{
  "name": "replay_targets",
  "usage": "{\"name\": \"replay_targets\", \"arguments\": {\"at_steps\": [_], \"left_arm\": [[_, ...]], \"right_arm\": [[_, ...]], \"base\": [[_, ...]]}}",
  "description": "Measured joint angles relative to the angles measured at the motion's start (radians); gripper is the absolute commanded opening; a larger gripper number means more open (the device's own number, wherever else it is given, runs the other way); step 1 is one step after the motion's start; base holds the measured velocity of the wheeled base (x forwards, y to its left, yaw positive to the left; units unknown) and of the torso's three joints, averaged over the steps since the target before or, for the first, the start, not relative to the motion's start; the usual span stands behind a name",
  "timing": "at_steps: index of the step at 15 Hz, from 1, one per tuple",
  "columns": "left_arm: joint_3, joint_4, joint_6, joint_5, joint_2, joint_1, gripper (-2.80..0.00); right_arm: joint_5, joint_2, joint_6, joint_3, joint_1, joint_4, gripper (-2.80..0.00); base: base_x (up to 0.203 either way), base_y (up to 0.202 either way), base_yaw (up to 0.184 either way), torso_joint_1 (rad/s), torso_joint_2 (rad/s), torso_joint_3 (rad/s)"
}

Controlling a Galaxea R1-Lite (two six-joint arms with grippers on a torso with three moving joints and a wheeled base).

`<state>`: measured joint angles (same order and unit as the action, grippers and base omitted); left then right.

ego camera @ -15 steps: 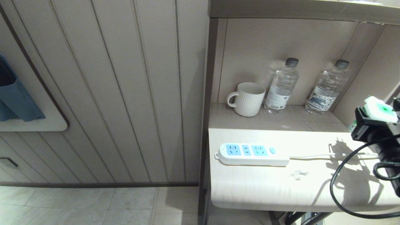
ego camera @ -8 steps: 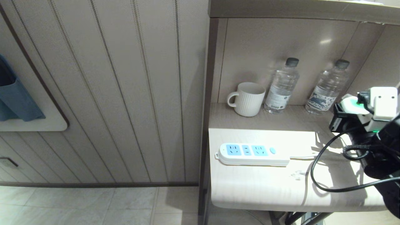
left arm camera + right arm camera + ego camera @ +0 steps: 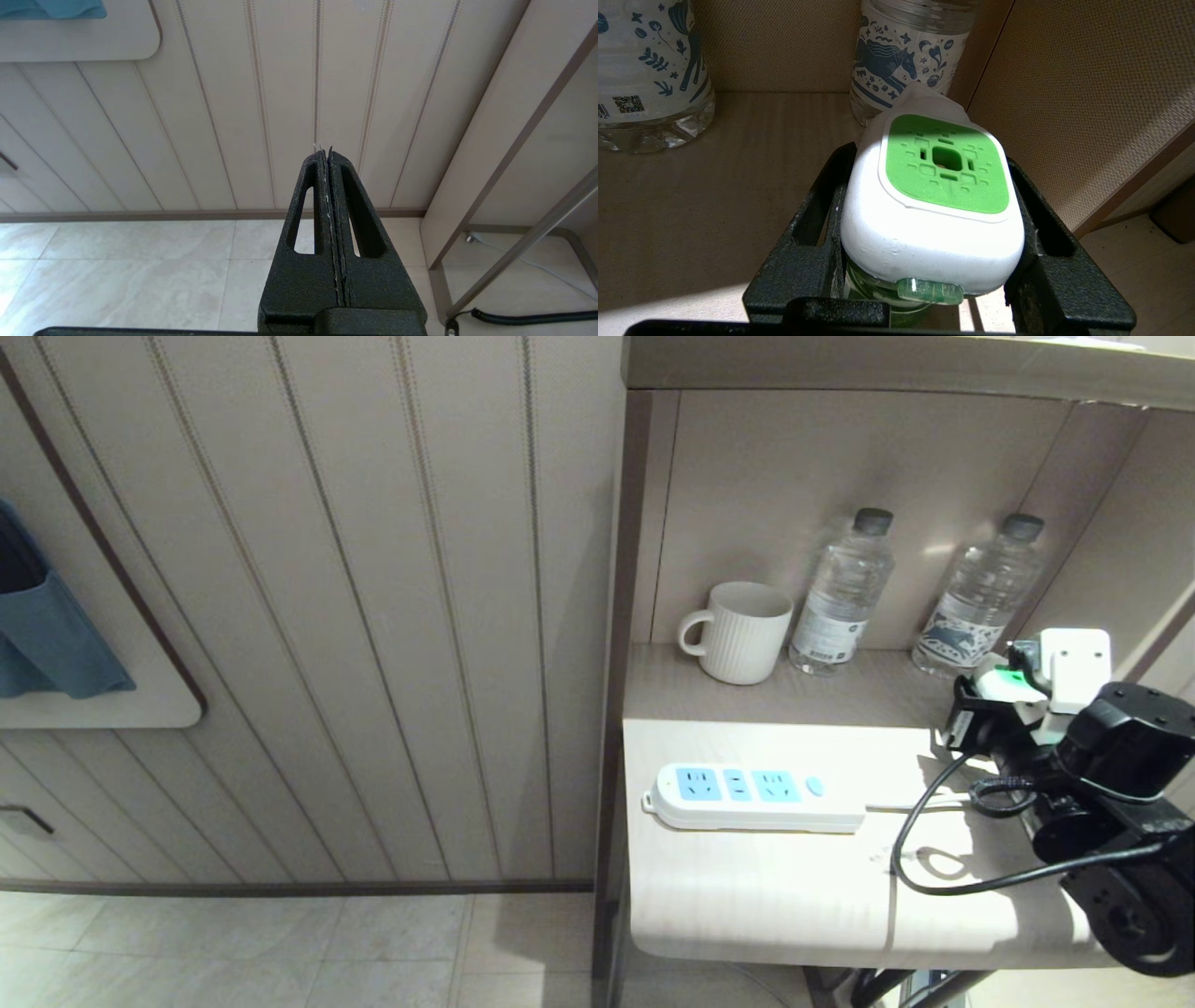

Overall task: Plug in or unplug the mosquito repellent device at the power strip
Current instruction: Place the mosquito repellent liquid on the table

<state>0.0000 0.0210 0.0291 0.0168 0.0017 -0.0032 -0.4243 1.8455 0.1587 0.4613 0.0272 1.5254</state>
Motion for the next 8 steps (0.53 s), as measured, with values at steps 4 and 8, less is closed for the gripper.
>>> {"name": "replay_targets", "arguments": {"at_steps": [4,8], "left_arm": [[0.0,0.001,0.0,0.0,0.0,0.0,-2.8],[0.0,0.0,0.0,0.0,0.0,0.0,-2.8]], "right_arm": [[0.0,0.02,-0.002,0.0,0.001,0.001,-2.8],[0.0,0.02,-0.004,0.0,0.0,-0.005,0.0]], "base": [[0.0,0.0,0.0,0.0,0.0,0.0],[0.0,0.0,0.0,0.0,0.0,0.0]]}}
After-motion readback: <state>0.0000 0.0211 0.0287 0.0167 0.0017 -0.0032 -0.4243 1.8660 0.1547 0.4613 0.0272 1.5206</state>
